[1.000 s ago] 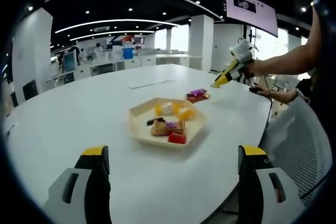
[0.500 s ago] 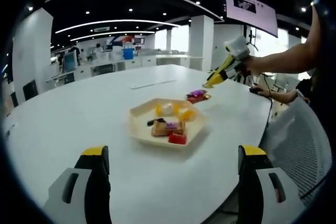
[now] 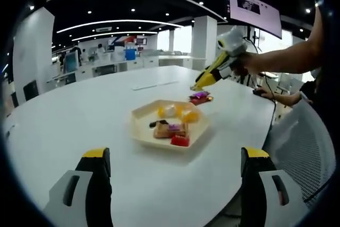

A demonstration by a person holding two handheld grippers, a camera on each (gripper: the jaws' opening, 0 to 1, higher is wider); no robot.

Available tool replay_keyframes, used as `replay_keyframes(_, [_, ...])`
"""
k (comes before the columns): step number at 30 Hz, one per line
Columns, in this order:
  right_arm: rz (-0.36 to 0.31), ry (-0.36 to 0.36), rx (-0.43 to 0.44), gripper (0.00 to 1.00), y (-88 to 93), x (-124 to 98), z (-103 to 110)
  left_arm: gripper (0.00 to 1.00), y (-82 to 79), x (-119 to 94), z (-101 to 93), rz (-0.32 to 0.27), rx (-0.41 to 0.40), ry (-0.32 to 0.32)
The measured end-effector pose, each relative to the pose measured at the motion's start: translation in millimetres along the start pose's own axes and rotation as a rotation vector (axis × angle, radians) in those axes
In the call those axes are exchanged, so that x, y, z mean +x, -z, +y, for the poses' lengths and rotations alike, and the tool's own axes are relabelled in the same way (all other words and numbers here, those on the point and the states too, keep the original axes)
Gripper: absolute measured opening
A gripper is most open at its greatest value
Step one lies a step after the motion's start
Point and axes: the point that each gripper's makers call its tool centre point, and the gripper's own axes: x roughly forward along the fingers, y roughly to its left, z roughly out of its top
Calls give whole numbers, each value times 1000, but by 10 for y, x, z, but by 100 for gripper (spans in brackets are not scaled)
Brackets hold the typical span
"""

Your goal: Place the target food into the container with the food tongs after gripping and lifting it, then release it inside without dropping or visibly crushing the food.

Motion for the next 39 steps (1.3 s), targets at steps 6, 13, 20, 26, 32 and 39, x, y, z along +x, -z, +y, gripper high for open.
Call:
replay_keyframes(6, [-18, -35, -12, 21, -184, 152, 211, 99, 0, 0, 0, 1, 1, -1])
replay_keyframes(13, [-23, -65, -36, 21, -273, 226, 393, 99, 2, -1, 6, 0, 0, -2])
replay_keyframes(20, [-28, -68, -33, 22, -287, 227, 395, 99, -8, -4, 2, -4, -1, -1])
replay_keyframes(26, [-49, -69, -38, 24, -339, 224, 403, 99, -6, -7, 7, -5, 0, -2])
replay_keyframes(32, [-49, -66, -51, 24, -332, 203, 401, 99, -8, -5, 10, -6, 0, -3])
replay_keyframes(39, [-58, -64, -53, 24, -412, 132, 398, 99, -14, -2, 1, -7, -3, 0])
